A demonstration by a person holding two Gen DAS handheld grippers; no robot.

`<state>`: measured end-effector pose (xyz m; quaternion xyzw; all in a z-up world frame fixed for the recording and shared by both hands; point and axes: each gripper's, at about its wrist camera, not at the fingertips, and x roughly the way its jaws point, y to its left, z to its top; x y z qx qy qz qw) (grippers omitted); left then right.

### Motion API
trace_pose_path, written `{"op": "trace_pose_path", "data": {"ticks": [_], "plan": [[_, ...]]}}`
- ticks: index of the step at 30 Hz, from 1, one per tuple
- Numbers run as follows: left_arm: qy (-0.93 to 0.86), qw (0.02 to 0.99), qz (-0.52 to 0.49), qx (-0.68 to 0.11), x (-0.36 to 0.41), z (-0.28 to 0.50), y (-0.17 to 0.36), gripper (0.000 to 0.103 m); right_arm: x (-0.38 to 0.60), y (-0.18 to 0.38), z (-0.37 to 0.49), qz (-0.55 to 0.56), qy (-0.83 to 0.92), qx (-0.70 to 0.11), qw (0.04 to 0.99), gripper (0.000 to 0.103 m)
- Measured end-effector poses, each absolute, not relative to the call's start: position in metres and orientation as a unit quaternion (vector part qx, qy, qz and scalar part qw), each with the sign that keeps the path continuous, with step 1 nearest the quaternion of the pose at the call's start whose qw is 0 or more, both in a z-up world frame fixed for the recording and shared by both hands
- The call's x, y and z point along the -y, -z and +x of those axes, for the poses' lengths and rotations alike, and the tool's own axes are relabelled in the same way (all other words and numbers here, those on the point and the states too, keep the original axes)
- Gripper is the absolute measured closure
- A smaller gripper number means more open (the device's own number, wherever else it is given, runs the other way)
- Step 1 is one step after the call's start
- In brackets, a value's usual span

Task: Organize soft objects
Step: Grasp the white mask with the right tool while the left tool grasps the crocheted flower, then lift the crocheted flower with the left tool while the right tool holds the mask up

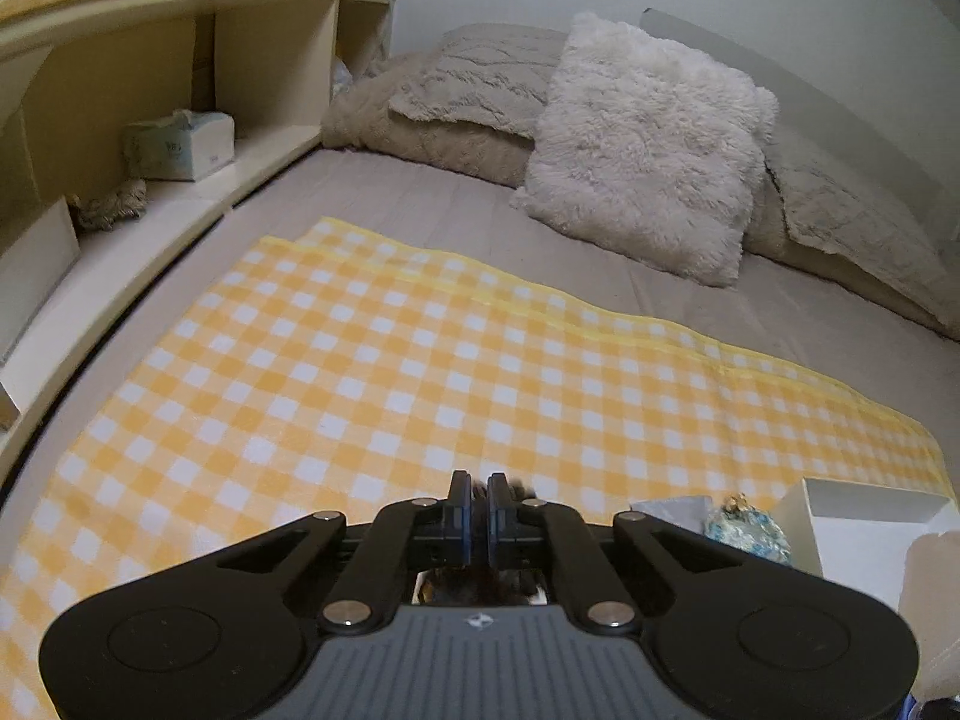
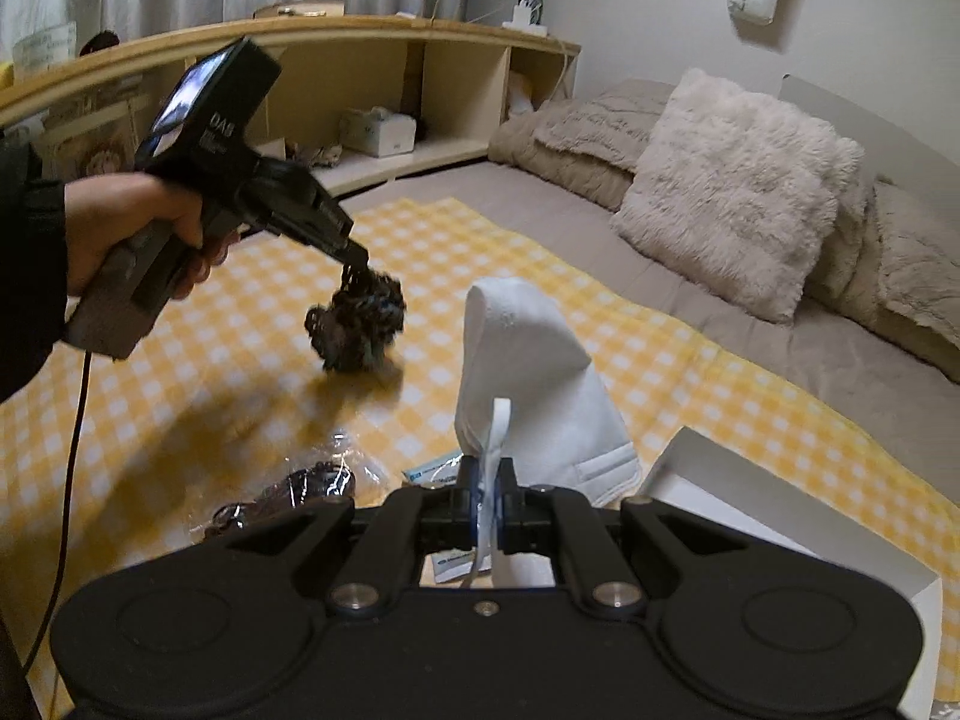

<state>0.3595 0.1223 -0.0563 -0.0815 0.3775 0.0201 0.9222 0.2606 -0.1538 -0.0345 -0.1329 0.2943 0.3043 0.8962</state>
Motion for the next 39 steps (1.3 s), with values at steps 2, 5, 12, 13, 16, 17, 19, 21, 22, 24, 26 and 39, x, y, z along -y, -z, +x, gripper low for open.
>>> {"op": "trace_pose_path", "data": {"ticks": [2, 5, 12, 13, 16, 17, 19, 21, 22, 24, 26, 39], "plan": [[-0.028, 0.917, -0.076, -0.391, -0.123, 0.362, 0.064, 0.036, 0.156, 0.032, 0.257, -0.131, -0.306, -0.291, 0.897, 0.098], [-0.025, 0.906, -0.055, -0.418, -0.121, 0.368, 0.081, 0.027, 0.157, 0.03, 0.256, -0.13, -0.307, -0.291, 0.897, 0.098], [0.044, 0.869, -0.09, -0.485, -0.104, 0.384, 0.115, 0.02, 0.16, 0.035, 0.261, -0.126, -0.308, -0.301, 0.894, 0.098], [0.059, 0.864, -0.103, -0.489, -0.099, 0.385, 0.117, 0.018, 0.162, 0.036, 0.263, -0.125, -0.308, -0.302, 0.894, 0.098], [0.084, 0.86, -0.124, -0.488, -0.082, 0.388, 0.12, 0.013, 0.163, 0.039, 0.267, -0.122, -0.305, -0.309, 0.893, 0.098], [0.088, 0.859, -0.125, -0.488, -0.075, 0.389, 0.122, 0.012, 0.164, 0.041, 0.269, -0.122, -0.304, -0.311, 0.892, 0.098], [0.09, 0.859, -0.111, -0.491, -0.06, 0.391, 0.126, 0.012, 0.163, 0.043, 0.269, -0.122, -0.302, -0.314, 0.892, 0.098], [0.08, 0.862, -0.077, -0.495, -0.045, 0.393, 0.131, 0.012, 0.163, 0.044, 0.269, -0.123, -0.304, -0.316, 0.891, 0.098], [0.075, 0.863, -0.062, -0.496, -0.04, 0.394, 0.134, 0.012, 0.163, 0.044, 0.269, -0.123, -0.304, -0.316, 0.89, 0.098], [0.063, 0.861, -0.038, -0.503, -0.033, 0.396, 0.141, 0.014, 0.164, 0.045, 0.268, -0.125, -0.306, -0.317, 0.889, 0.098], [0.043, 0.858, -0.031, -0.511, -0.034, 0.398, 0.147, 0.016, 0.165, 0.044, 0.267, -0.129, -0.307, -0.317, 0.888, 0.098], [0.049, 0.878, -0.032, -0.476, -0.055, 0.383, 0.121, 0.077, 0.179, 0.035, 0.266, -0.132, -0.28, -0.301, 0.902, 0.098]]}}
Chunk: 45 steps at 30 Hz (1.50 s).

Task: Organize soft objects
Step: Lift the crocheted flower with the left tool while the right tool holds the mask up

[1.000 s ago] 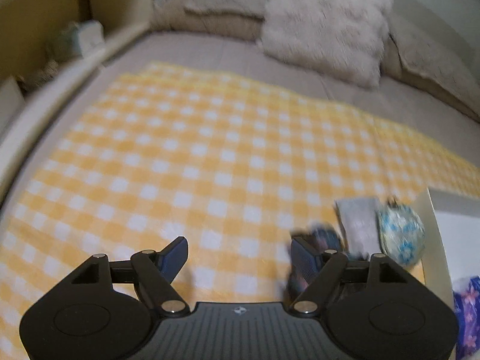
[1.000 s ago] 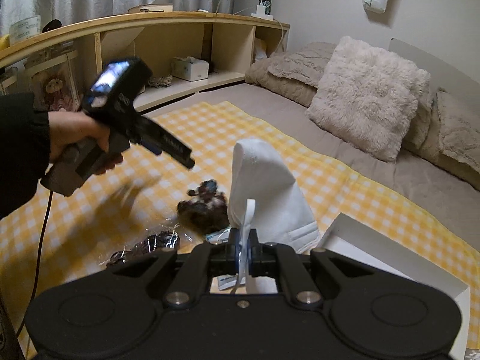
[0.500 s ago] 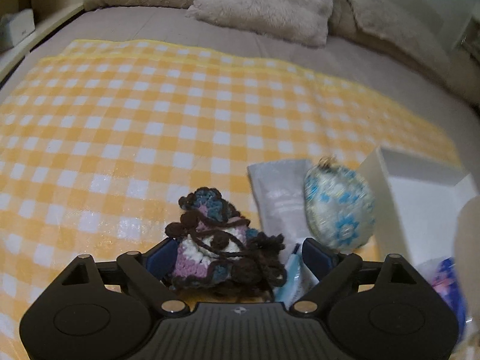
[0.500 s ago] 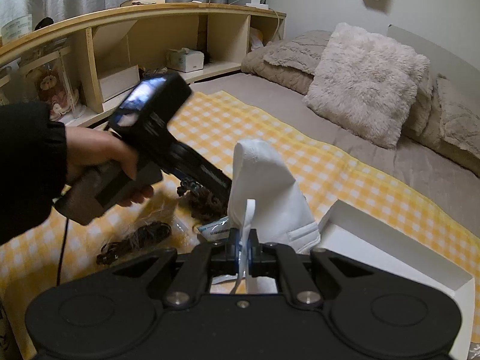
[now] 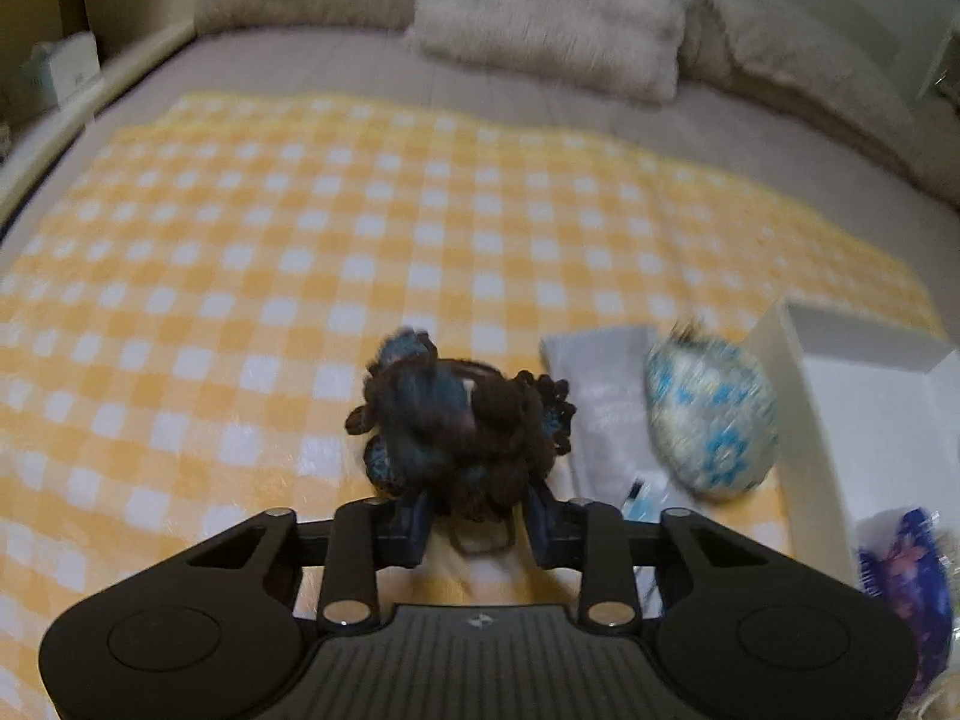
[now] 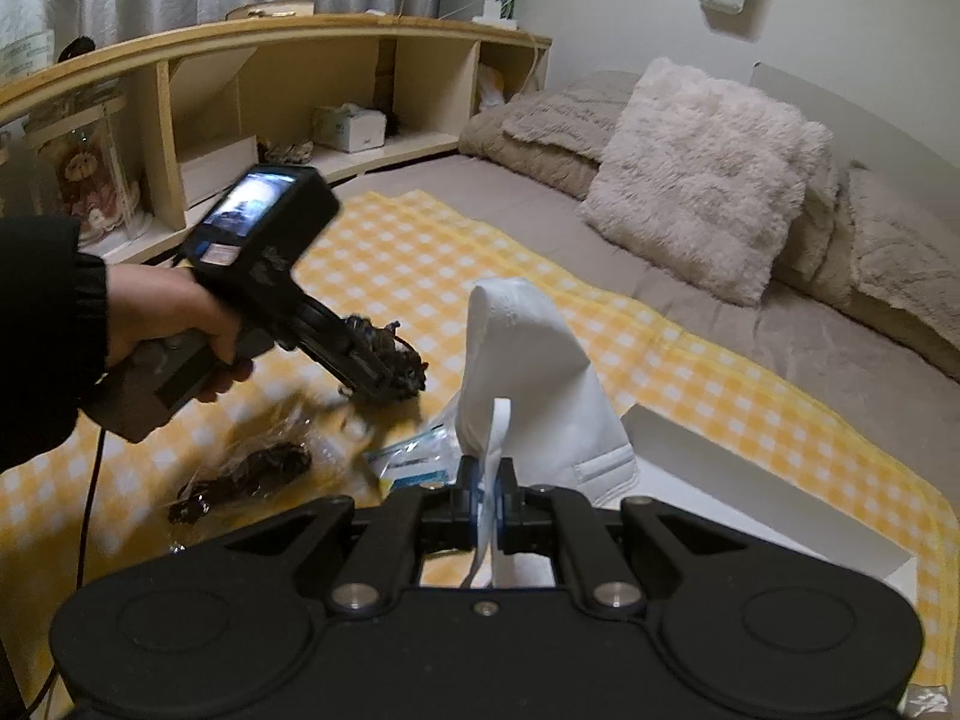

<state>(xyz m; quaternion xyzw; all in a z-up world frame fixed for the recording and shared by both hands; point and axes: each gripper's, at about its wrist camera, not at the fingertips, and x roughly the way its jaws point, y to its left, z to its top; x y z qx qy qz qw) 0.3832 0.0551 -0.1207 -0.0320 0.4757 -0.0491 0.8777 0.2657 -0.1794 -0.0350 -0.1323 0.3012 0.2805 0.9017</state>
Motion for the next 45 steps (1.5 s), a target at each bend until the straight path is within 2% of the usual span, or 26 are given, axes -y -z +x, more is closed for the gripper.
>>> {"op": "trace_pose_path", "data": {"ticks": [1, 3, 4, 5, 10, 12, 14, 15, 16, 20, 28, 30, 31, 32, 35, 40, 45], "plan": [[0.051, 0.883, -0.033, -0.465, -0.055, 0.381, 0.114, 0.082, 0.182, 0.033, 0.265, -0.132, -0.276, -0.298, 0.904, 0.098], [0.054, 0.895, -0.036, -0.441, -0.057, 0.377, 0.101, 0.085, 0.186, 0.03, 0.264, -0.13, -0.268, -0.293, 0.908, 0.098], [0.057, 0.899, -0.039, -0.433, -0.057, 0.374, 0.095, 0.096, 0.188, 0.029, 0.263, -0.129, -0.264, -0.291, 0.911, 0.098], [0.058, 0.901, -0.043, -0.427, -0.057, 0.373, 0.092, 0.1, 0.19, 0.027, 0.262, -0.128, -0.259, -0.289, 0.913, 0.098], [0.06, 0.905, -0.053, -0.417, -0.056, 0.37, 0.084, 0.102, 0.199, 0.02, 0.259, -0.125, -0.246, -0.281, 0.919, 0.098], [0.063, 0.901, -0.059, -0.426, -0.056, 0.37, 0.088, 0.091, 0.201, 0.019, 0.257, -0.124, -0.244, -0.28, 0.92, 0.098], [0.05, 0.897, -0.07, -0.434, -0.057, 0.372, 0.094, 0.046, 0.201, 0.019, 0.257, -0.125, -0.245, -0.28, 0.92, 0.098], [0.047, 0.894, -0.073, -0.439, -0.056, 0.372, 0.098, 0.038, 0.201, 0.019, 0.257, -0.125, -0.246, -0.281, 0.919, 0.098], [0.049, 0.892, -0.071, -0.443, -0.056, 0.373, 0.103, 0.033, 0.201, 0.019, 0.256, -0.124, -0.247, -0.281, 0.919, 0.098], [0.049, 0.881, -0.053, -0.467, -0.045, 0.382, 0.124, 0.028, 0.199, 0.019, 0.255, -0.123, -0.259, -0.28, 0.916, 0.098], [0.04, 0.871, -0.116, -0.476, -0.039, 0.403, 0.156, 0.03, 0.201, 0.023, 0.259, -0.118, -0.269, -0.287, 0.912, 0.098], [0.038, 0.869, -0.119, -0.479, -0.038, 0.405, 0.162, 0.037, 0.203, 0.026, 0.261, -0.118, -0.268, -0.292, 0.911, 0.098], [0.035, 0.872, -0.112, -0.475, -0.035, 0.405, 0.163, 0.047, 0.204, 0.027, 0.262, -0.118, -0.266, -0.294, 0.911, 0.098], [0.03, 0.875, -0.104, -0.471, -0.033, 0.404, 0.163, 0.052, 0.205, 0.028, 0.263, -0.118, -0.264, -0.295, 0.911, 0.098], [0.032, 0.878, -0.097, -0.467, -0.033, 0.402, 0.163, 0.062, 0.207, 0.029, 0.264, -0.118, -0.258, -0.297, 0.912, 0.098], [0.037, 0.886, -0.091, -0.454, -0.036, 0.397, 0.151, 0.065, 0.209, 0.027, 0.261, -0.119, -0.252, -0.294, 0.914, 0.098], [0.046, 0.908, -0.077, -0.408, -0.037, 0.383, 0.121, 0.065, 0.212, 0.022, 0.256, -0.123, -0.247, -0.284, 0.918, 0.098]]}}
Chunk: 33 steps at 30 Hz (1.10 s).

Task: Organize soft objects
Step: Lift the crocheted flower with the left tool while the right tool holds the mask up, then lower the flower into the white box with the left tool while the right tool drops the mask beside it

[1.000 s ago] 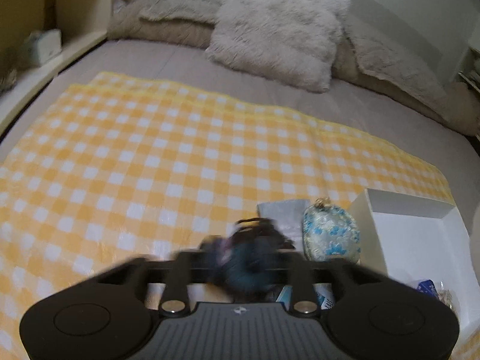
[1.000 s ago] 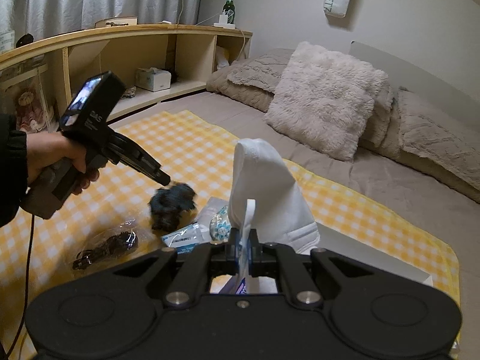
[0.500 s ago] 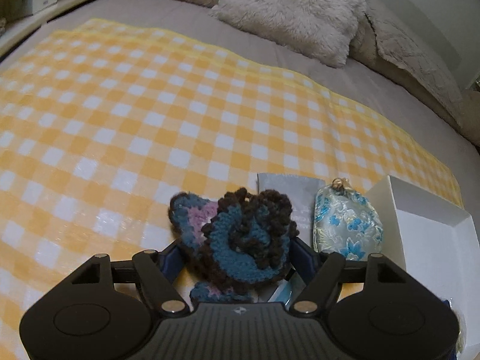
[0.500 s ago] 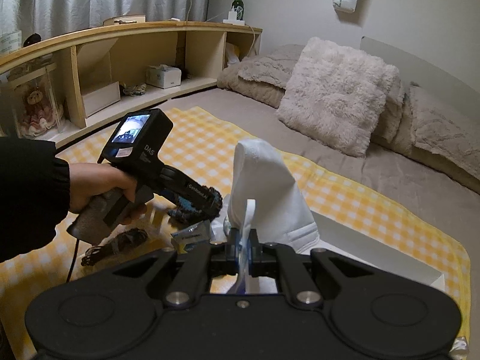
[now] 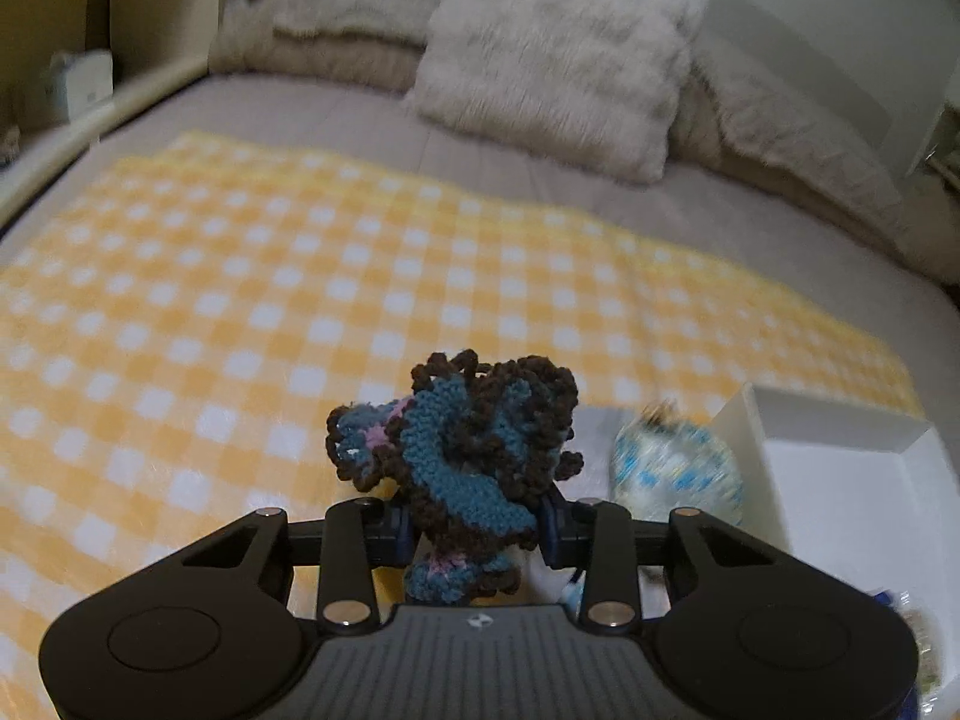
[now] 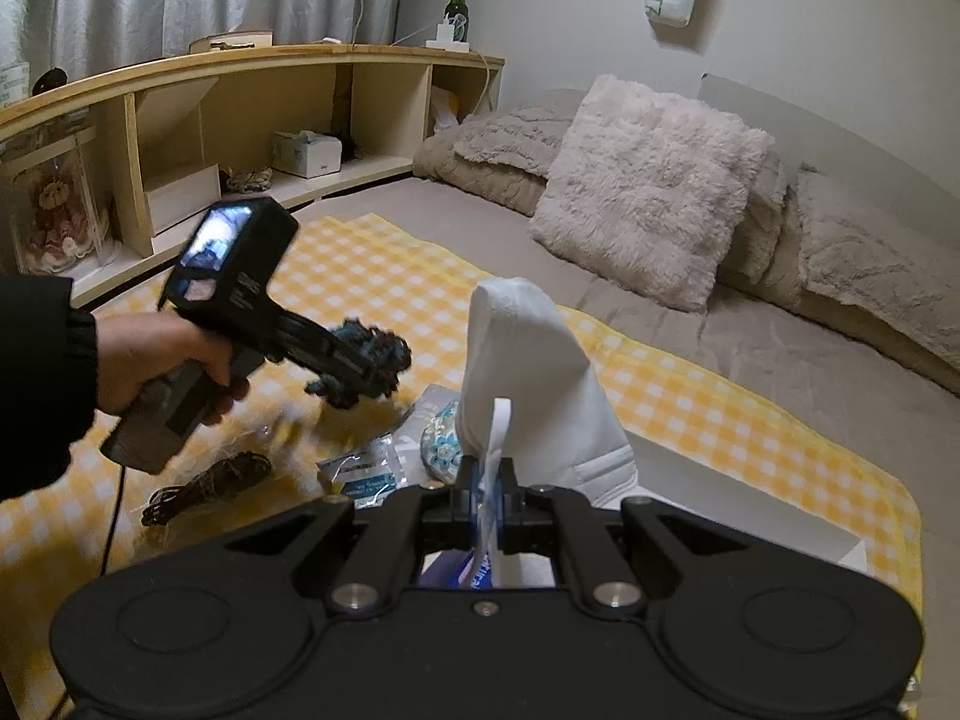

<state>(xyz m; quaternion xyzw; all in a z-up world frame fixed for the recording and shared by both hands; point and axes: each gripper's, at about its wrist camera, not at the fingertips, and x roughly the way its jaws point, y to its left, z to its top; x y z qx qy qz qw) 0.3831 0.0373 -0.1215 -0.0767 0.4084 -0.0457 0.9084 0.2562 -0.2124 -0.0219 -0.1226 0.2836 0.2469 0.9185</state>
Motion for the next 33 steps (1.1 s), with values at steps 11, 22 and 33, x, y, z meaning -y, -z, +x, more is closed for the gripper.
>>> {"op": "trace_pose_path", "data": {"ticks": [11, 22, 33], "plan": [[0.116, 0.945, -0.036, -0.302, 0.003, 0.351, 0.049, 0.064, 0.239, 0.0, 0.243, -0.119, -0.208, -0.246, 0.939, 0.098], [0.253, 0.921, -0.006, -0.296, 0.108, 0.325, 0.035, 0.064, 0.304, 0.002, 0.243, -0.102, -0.132, -0.254, 0.953, 0.098], [0.341, 0.878, 0.023, -0.336, 0.2, 0.317, 0.071, 0.064, 0.365, 0.047, 0.253, -0.104, -0.069, -0.33, 0.936, 0.098]]}}
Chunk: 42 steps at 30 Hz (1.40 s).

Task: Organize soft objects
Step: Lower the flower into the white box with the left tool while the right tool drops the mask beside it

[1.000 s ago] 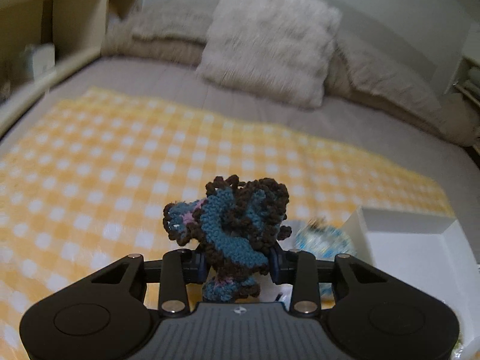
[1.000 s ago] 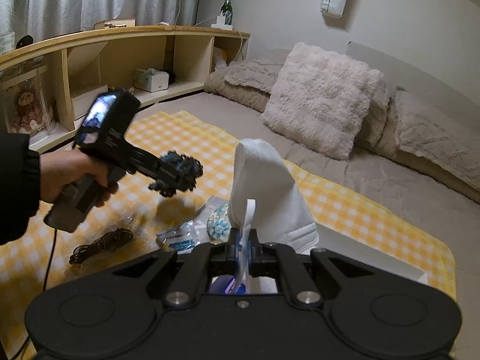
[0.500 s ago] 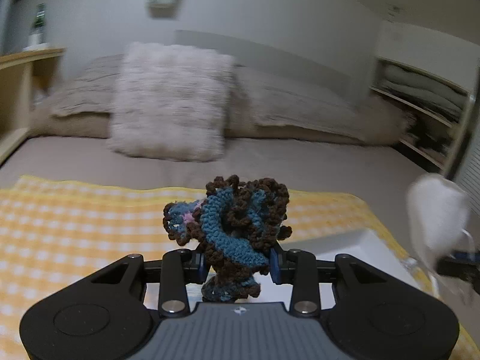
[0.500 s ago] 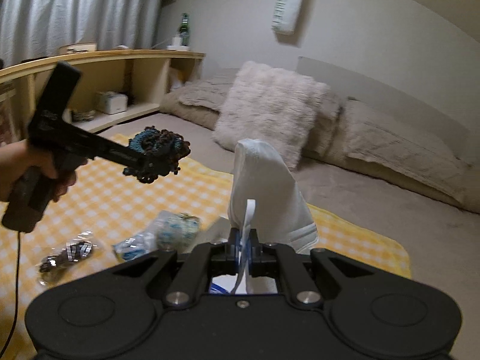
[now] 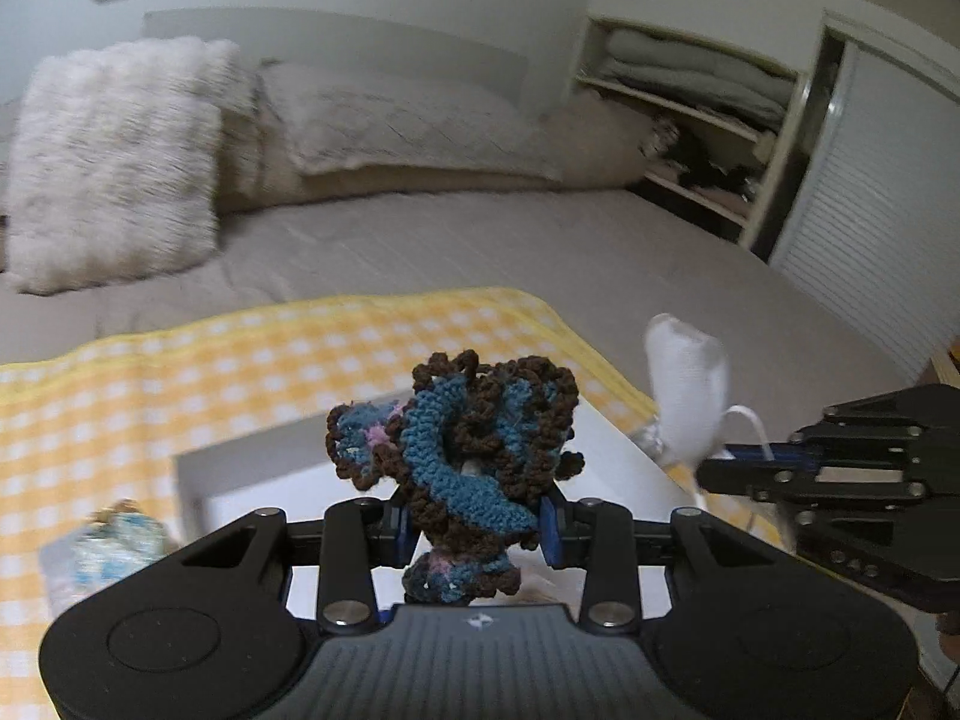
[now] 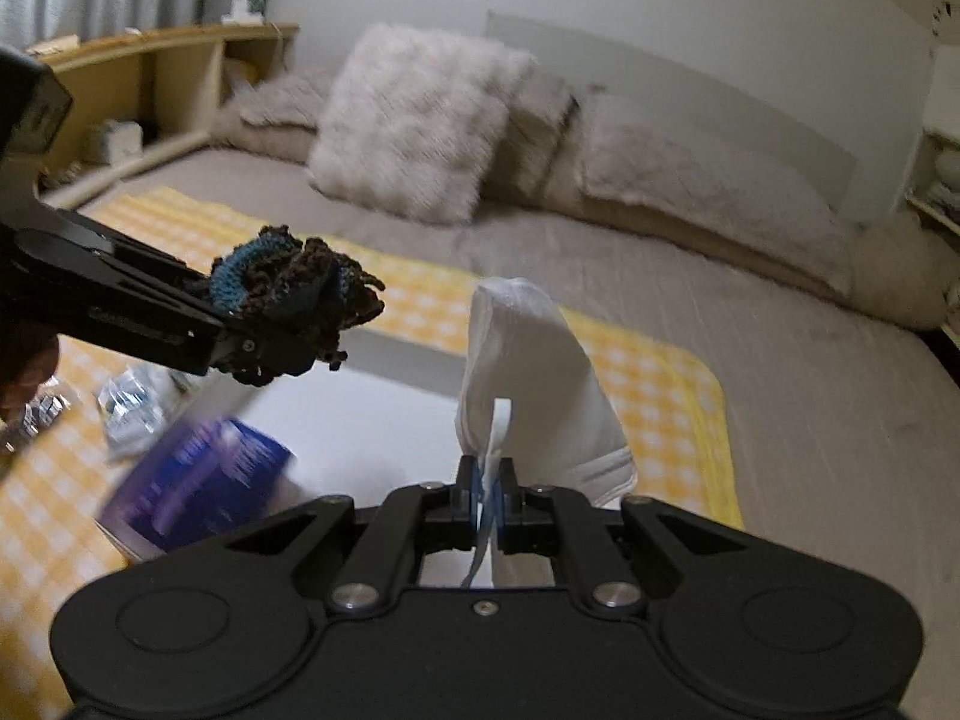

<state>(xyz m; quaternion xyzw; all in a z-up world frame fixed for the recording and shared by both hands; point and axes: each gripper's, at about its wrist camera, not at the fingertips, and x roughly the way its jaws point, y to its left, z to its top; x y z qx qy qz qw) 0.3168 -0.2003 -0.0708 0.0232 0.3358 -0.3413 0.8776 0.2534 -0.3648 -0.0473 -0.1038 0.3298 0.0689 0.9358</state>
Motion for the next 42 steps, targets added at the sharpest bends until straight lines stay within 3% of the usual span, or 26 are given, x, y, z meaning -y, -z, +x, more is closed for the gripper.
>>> {"op": "trace_pose_path", "data": {"ticks": [5, 7, 9, 12, 24, 27, 28, 29, 42], "plan": [[0.356, 0.863, 0.023, -0.359, 0.219, 0.321, 0.089, 0.064, 0.37, 0.076, 0.261, -0.117, -0.082, -0.375, 0.916, 0.096], [0.359, 0.859, 0.019, -0.366, 0.225, 0.324, 0.095, 0.064, 0.37, 0.085, 0.262, -0.118, -0.087, -0.387, 0.91, 0.08], [0.361, 0.857, 0.014, -0.369, 0.23, 0.326, 0.098, 0.064, 0.371, 0.089, 0.263, -0.119, -0.081, -0.391, 0.909, 0.053], [0.37, 0.851, 0.003, -0.374, 0.238, 0.331, 0.102, 0.064, 0.38, 0.086, 0.261, -0.091, -0.07, -0.388, 0.914, 0.045], [0.433, 0.789, -0.039, -0.434, 0.276, 0.327, 0.124, 0.062, 0.439, 0.064, 0.249, 0.05, 0.028, -0.348, 0.936, 0.04], [0.433, 0.784, -0.05, -0.441, 0.282, 0.324, 0.131, 0.042, 0.448, 0.064, 0.248, 0.085, 0.027, -0.345, 0.935, 0.04], [0.428, 0.784, -0.051, -0.447, 0.284, 0.323, 0.134, 0.025, 0.449, 0.064, 0.248, 0.09, 0.025, -0.345, 0.934, 0.04], [0.421, 0.784, -0.049, -0.454, 0.284, 0.322, 0.136, 0.018, 0.449, 0.064, 0.247, 0.093, 0.024, -0.346, 0.933, 0.04], [0.382, 0.811, 0.018, -0.442, 0.264, 0.308, 0.125, 0.011, 0.435, 0.059, 0.239, 0.069, 0.005, -0.352, 0.933, 0.037]]}}
